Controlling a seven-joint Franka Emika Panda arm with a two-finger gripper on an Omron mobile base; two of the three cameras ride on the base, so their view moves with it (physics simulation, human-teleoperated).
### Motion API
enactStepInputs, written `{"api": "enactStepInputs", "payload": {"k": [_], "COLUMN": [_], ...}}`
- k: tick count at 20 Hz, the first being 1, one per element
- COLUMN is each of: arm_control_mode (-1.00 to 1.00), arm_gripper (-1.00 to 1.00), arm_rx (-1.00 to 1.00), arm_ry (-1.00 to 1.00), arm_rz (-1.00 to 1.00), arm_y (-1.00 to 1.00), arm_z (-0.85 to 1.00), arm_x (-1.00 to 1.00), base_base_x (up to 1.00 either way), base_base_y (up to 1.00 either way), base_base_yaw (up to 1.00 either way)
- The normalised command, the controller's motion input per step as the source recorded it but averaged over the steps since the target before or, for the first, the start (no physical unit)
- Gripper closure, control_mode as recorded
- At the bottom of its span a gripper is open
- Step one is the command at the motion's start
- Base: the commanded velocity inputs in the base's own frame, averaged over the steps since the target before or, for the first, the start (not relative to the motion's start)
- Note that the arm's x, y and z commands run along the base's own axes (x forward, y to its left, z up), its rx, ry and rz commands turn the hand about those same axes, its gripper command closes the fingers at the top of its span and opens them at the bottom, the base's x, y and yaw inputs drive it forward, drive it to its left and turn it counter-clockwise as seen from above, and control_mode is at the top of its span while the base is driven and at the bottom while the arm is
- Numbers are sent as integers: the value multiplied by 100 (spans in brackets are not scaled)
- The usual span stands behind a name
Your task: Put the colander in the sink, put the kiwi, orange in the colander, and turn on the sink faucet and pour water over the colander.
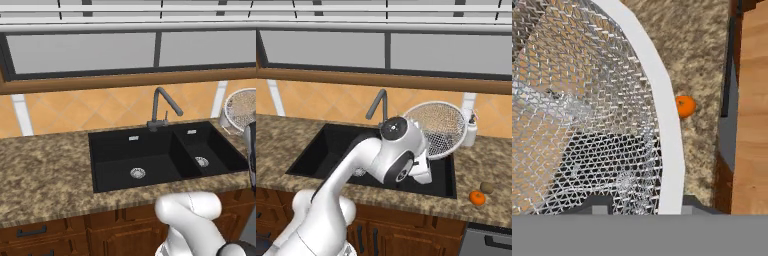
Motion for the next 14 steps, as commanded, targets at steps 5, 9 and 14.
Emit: {"api": "enactStepInputs", "payload": {"k": [5,9,14], "arm_control_mode": [-100,-100,-100], "arm_gripper": [100,100,100], "arm_rx": [0,0,0], "arm_ry": [30,33,12], "arm_rz": [-23,-4,-2], "arm_y": [100,85,99], "arm_z": [16,0,0], "arm_x": [-9,-41,-51], "base_base_x": [0,0,0], "base_base_y": [0,0,0], "base_base_yaw": [0,0,0]}}
